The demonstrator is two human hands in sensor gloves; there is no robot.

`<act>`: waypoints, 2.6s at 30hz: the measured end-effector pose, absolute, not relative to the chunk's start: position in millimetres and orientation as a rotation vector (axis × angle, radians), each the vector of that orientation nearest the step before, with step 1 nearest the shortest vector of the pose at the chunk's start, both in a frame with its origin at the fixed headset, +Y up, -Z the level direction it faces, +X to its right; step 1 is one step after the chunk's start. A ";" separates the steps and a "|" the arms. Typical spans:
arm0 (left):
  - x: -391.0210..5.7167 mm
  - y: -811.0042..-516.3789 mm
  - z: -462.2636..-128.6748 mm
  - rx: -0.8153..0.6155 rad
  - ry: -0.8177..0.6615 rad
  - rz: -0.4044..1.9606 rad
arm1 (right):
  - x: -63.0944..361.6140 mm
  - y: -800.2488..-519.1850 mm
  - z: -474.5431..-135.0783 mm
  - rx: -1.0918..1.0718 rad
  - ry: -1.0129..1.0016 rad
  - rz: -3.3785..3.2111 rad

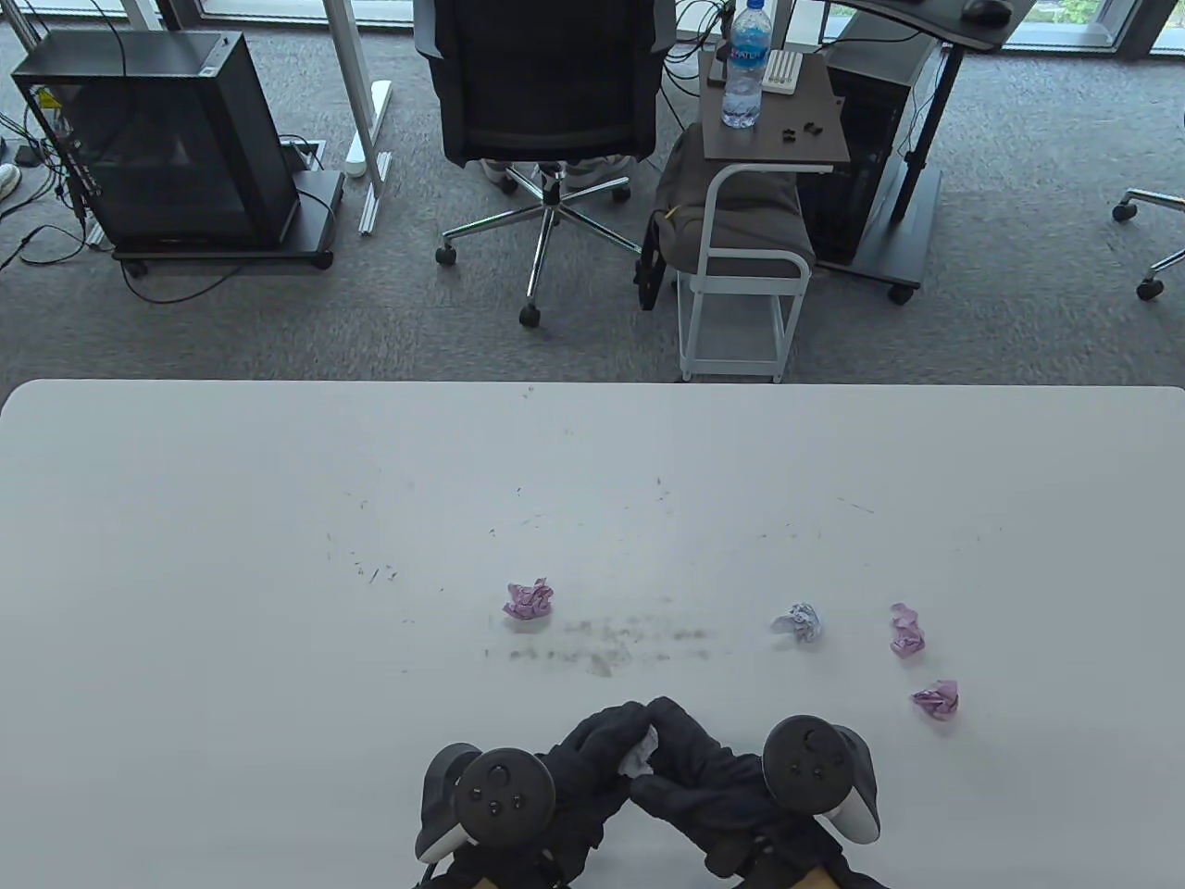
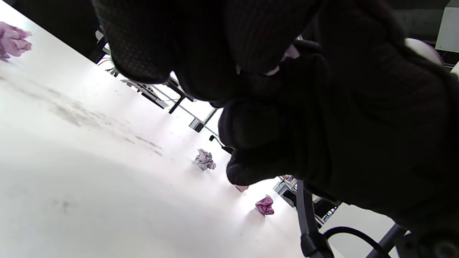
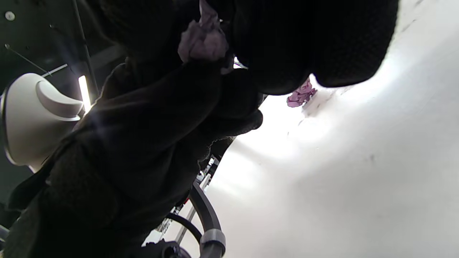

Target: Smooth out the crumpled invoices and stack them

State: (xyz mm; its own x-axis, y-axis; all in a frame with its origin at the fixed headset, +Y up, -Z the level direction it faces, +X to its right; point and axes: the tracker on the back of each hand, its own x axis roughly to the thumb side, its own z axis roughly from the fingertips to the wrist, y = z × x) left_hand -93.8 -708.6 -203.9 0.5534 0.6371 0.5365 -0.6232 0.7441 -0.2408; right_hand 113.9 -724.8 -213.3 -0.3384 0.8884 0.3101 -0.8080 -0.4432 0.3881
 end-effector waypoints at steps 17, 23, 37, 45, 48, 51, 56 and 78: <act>-104.3 -716.5 -212.8 -0.245 -0.550 1.108 | 122.2 -705.8 -211.7 0.585 -0.080 1.989; -97.5 -708.5 -208.9 -0.157 -0.560 0.862 | 126.2 -713.1 -215.8 0.674 0.164 1.954; -107.4 -722.8 -212.4 -0.379 -0.535 1.280 | 137.4 -698.2 -212.7 0.592 -0.111 2.040; -120.7 -725.0 -219.3 -0.331 -0.510 1.516 | 153.6 -704.0 -217.2 0.521 -0.093 1.981; -122.6 -718.6 -218.4 -0.215 -0.511 1.307 | 155.0 -702.9 -218.5 0.530 -0.101 1.966; -124.3 -713.5 -216.9 -0.121 -0.515 1.175 | 156.9 -702.9 -219.2 0.537 -0.102 1.978; -118.4 -703.6 -212.5 -0.029 -0.615 0.905 | 165.9 -703.4 -223.4 0.630 0.066 1.960; -102.9 -713.4 -210.7 -0.167 -0.636 0.846 | 147.4 -717.9 -229.7 0.483 0.104 1.885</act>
